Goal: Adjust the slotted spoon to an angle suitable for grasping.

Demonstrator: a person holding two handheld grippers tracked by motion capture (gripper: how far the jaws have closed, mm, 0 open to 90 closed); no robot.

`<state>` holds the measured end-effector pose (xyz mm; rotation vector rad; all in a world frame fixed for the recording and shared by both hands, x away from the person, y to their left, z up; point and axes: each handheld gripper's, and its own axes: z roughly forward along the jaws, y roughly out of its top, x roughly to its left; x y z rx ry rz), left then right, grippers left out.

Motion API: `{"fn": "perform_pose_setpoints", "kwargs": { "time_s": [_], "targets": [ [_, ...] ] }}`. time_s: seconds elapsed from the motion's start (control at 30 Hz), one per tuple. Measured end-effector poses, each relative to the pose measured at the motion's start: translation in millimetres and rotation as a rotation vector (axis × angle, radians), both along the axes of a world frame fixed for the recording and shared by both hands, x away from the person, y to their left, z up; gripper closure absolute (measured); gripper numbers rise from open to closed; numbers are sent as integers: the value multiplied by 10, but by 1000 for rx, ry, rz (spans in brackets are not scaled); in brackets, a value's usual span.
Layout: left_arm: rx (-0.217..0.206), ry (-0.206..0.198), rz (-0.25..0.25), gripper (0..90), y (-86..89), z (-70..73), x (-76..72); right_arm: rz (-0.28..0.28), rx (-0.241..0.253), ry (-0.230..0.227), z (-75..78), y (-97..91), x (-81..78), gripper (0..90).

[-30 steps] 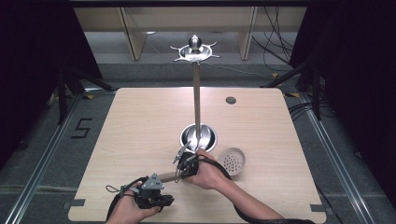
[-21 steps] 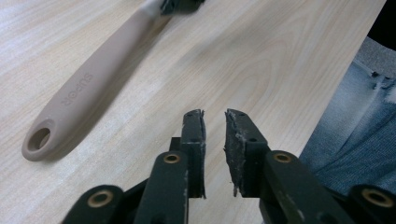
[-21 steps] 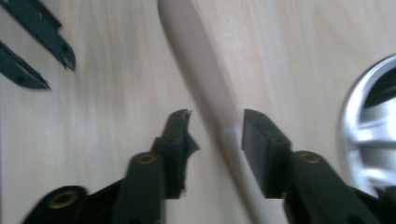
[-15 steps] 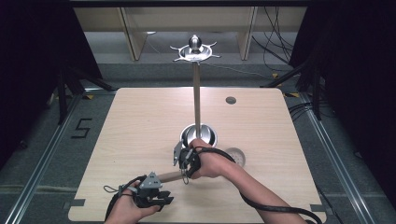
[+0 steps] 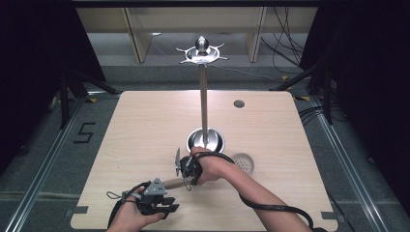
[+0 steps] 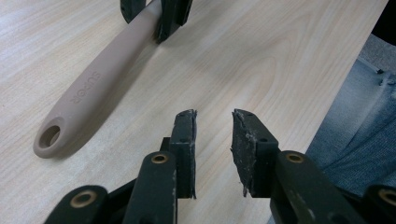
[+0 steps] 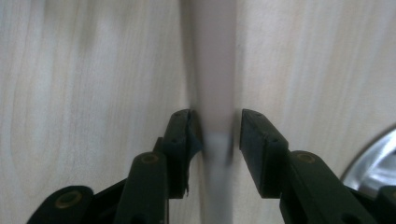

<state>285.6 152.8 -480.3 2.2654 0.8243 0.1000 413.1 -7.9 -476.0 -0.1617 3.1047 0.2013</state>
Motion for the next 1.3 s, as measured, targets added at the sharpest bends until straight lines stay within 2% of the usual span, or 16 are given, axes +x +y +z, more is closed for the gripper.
{"fn": "perform_pose_setpoints", "kwargs": {
  "time_s": [0.1,0.27,0.33,0.37,0.43,0.63,0.73,0.77,0.8,0.87,0.93,1.1,1.13,1.2,1.27,1.3],
  "targets": [
    [2,1,-3,687,4,-2,4,6,28,32,-20,7,18,711],
    [0,4,-6,684,2,-8,4,22,29,-9,4,2,-2,750],
    [-2,3,-2,684,-4,-15,6,-15,47,-15,35,-32,-37,751],
    [6,3,-11,683,0,-13,9,48,90,-62,60,-53,-5,752],
    [3,-3,-1,681,-11,-21,9,-31,117,-51,131,-111,-71,752],
    [-10,-6,8,658,-14,-21,11,-64,332,-164,435,-380,-130,753],
    [-30,-30,13,642,-9,-18,25,-178,412,-188,589,-575,-212,754],
    [-25,-34,19,636,0,-17,29,-166,438,-200,614,-619,-207,754],
    [-28,-34,31,631,1,-18,30,-181,466,-241,651,-683,-221,754],
    [-23,-47,15,622,13,-9,44,-236,522,-264,726,-819,-260,754],
    [-34,-48,29,615,10,-16,51,-226,609,-302,778,-952,-248,754],
    [-49,-76,29,582,28,-5,84,-365,773,-338,877,-1230,-351,754],
    [-66,-70,62,572,20,-15,79,-400,798,-339,889,-1284,-366,754],
    [-67,-95,45,519,30,-15,96,-443,838,-352,911,-1392,-371,754],
    [-91,-107,68,477,16,-28,94,-495,886,-385,921,-1488,-372,754],
    [-66,-139,48,461,37,-19,119,-517,902,-393,929,-1530,-375,754]
  ]
}}
